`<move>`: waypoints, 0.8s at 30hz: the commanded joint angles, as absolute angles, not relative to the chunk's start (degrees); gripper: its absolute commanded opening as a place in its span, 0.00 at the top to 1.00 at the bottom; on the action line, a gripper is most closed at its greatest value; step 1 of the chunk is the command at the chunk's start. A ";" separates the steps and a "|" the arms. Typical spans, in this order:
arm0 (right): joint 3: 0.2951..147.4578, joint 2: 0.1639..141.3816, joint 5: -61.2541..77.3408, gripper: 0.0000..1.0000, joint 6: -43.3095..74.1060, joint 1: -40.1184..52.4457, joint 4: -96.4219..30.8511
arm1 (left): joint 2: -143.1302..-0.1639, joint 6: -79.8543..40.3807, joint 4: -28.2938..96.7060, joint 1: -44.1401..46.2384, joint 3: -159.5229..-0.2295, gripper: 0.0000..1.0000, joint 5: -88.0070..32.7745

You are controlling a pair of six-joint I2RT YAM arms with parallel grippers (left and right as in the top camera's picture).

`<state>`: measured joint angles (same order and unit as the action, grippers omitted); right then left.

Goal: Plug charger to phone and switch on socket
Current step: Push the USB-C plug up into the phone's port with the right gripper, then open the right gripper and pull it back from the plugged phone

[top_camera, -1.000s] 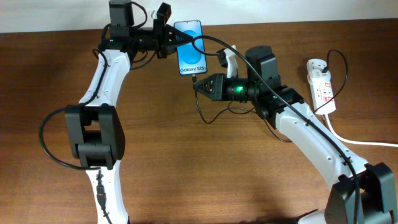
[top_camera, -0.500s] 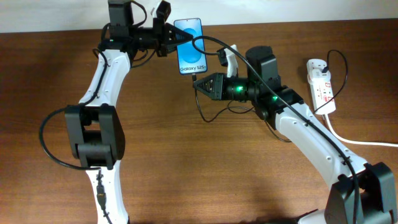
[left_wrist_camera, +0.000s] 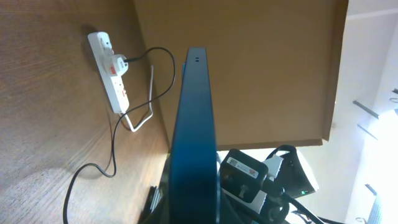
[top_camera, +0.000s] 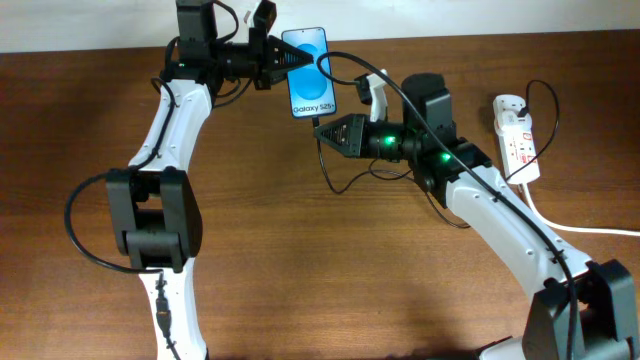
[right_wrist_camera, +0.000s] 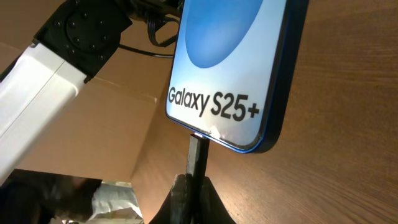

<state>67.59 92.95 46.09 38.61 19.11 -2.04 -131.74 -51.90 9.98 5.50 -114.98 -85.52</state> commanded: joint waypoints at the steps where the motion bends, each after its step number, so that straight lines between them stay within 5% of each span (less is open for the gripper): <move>1: 69.32 92.07 43.00 0.96 38.02 17.50 0.86 | -129.73 -50.70 10.04 7.75 -115.39 1.00 -90.11; 4: 69.32 92.07 43.05 0.93 38.02 17.50 0.69 | -129.73 -50.70 10.04 7.73 -115.39 1.00 -90.11; 7: 69.32 92.07 43.03 0.65 38.00 17.50 -0.69 | -129.73 -50.70 10.04 7.73 -115.39 1.00 -90.11; 10: 69.32 92.07 43.03 0.53 36.34 17.50 -4.01 | -129.73 -50.70 9.85 7.73 -115.39 1.00 -90.11; 24: 69.32 90.24 52.66 0.43 33.26 7.64 -8.25 | -129.84 -40.16 9.91 7.73 -113.47 1.00 -89.56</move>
<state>68.29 92.84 47.11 34.20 12.36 -7.84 -131.74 -43.77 10.02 7.90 -114.96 -88.09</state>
